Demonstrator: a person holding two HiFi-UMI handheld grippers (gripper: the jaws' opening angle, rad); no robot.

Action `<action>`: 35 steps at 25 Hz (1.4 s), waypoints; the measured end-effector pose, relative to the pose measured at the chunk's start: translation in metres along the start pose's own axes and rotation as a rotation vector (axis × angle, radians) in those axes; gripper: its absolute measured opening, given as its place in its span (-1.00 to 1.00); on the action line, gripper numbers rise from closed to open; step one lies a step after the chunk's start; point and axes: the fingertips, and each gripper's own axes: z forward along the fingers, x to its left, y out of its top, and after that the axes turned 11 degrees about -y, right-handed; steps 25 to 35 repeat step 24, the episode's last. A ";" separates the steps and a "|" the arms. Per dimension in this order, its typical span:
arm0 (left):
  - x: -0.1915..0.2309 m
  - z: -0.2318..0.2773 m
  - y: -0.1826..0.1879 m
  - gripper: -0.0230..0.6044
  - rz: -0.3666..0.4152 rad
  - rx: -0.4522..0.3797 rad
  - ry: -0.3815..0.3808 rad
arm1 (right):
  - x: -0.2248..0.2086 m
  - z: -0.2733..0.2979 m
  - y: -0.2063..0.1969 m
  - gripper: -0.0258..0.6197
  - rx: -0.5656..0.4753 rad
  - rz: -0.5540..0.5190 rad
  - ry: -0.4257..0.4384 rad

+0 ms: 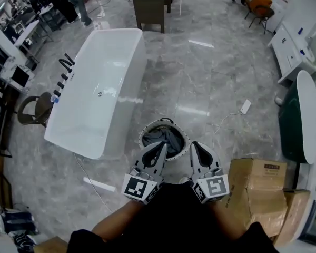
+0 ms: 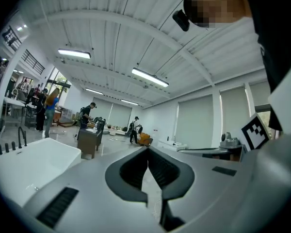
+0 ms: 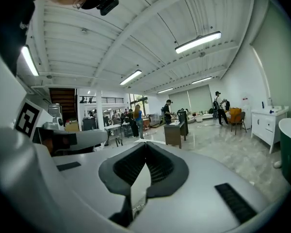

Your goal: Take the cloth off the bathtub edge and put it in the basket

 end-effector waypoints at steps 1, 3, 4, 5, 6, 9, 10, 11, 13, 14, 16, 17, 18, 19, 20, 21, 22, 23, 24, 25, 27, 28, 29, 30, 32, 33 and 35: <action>-0.004 0.003 -0.001 -0.88 -0.007 -0.005 0.007 | -0.004 -0.003 0.002 -0.83 -0.005 -0.013 0.004; -0.011 0.009 -0.002 -0.88 -0.014 -0.009 0.020 | -0.011 -0.009 0.006 -0.83 -0.017 -0.025 0.014; -0.015 0.011 -0.002 -0.88 -0.014 -0.009 0.026 | -0.015 -0.011 0.008 -0.83 -0.022 -0.029 0.016; -0.018 0.013 -0.002 -0.88 -0.012 -0.010 0.031 | -0.019 -0.012 0.009 -0.83 -0.024 -0.032 0.017; -0.020 0.016 -0.003 -0.88 -0.009 -0.012 0.037 | -0.023 -0.013 0.009 -0.83 -0.025 -0.036 0.017; -0.027 0.020 -0.004 -0.88 0.002 -0.018 0.065 | -0.035 -0.017 0.008 -0.83 -0.020 -0.053 0.027; -0.029 0.020 -0.006 -0.88 0.008 -0.018 0.078 | -0.038 -0.019 0.006 -0.83 -0.020 -0.058 0.030; -0.030 0.019 -0.009 -0.88 0.014 -0.018 0.093 | -0.042 -0.021 0.003 -0.83 -0.020 -0.062 0.031; -0.030 0.019 -0.015 -0.88 0.015 -0.018 0.119 | -0.048 -0.022 -0.002 -0.83 -0.021 -0.060 0.031; -0.030 0.019 -0.018 -0.88 0.011 -0.017 0.127 | -0.050 -0.023 -0.003 -0.83 -0.021 -0.056 0.031; -0.032 0.019 -0.021 -0.88 0.008 -0.010 0.135 | -0.052 -0.026 -0.002 -0.83 -0.023 -0.055 0.034; -0.035 0.020 -0.021 -0.88 0.010 -0.006 0.137 | -0.053 -0.028 -0.002 -0.83 -0.025 -0.058 0.037; -0.038 0.021 -0.021 -0.88 0.014 -0.004 0.139 | -0.055 -0.030 -0.001 -0.83 -0.026 -0.061 0.041; -0.040 0.023 -0.021 -0.88 0.018 -0.003 0.142 | -0.057 -0.032 -0.001 -0.83 -0.026 -0.062 0.043; -0.042 0.024 -0.020 -0.88 0.022 -0.003 0.145 | -0.060 -0.034 -0.001 -0.83 -0.026 -0.061 0.045; -0.044 0.026 -0.020 -0.88 0.026 -0.003 0.150 | -0.063 -0.035 -0.001 -0.83 -0.026 -0.059 0.047; -0.046 0.027 -0.020 -0.88 0.030 -0.004 0.154 | -0.065 -0.037 -0.002 -0.83 -0.026 -0.057 0.048; -0.048 0.028 -0.020 -0.88 0.034 -0.005 0.159 | -0.068 -0.039 -0.002 -0.83 -0.027 -0.056 0.050; -0.050 0.029 -0.021 -0.88 0.037 -0.005 0.164 | -0.070 -0.041 -0.003 -0.83 -0.027 -0.055 0.052; -0.050 0.029 -0.021 -0.88 0.037 -0.005 0.164 | -0.070 -0.041 -0.003 -0.83 -0.027 -0.055 0.052; -0.050 0.029 -0.021 -0.88 0.037 -0.005 0.164 | -0.070 -0.041 -0.003 -0.83 -0.027 -0.055 0.052; -0.050 0.029 -0.021 -0.88 0.037 -0.005 0.164 | -0.070 -0.041 -0.003 -0.83 -0.027 -0.055 0.052; -0.050 0.029 -0.021 -0.88 0.037 -0.005 0.164 | -0.070 -0.041 -0.003 -0.83 -0.027 -0.055 0.052; -0.050 0.029 -0.021 -0.88 0.037 -0.005 0.164 | -0.070 -0.041 -0.003 -0.83 -0.027 -0.055 0.052; -0.050 0.029 -0.021 -0.88 0.037 -0.005 0.164 | -0.070 -0.041 -0.003 -0.83 -0.027 -0.055 0.052; -0.050 0.029 -0.021 -0.88 0.037 -0.005 0.164 | -0.070 -0.041 -0.003 -0.83 -0.027 -0.055 0.052; -0.050 0.029 -0.021 -0.88 0.037 -0.005 0.164 | -0.070 -0.041 -0.003 -0.83 -0.027 -0.055 0.052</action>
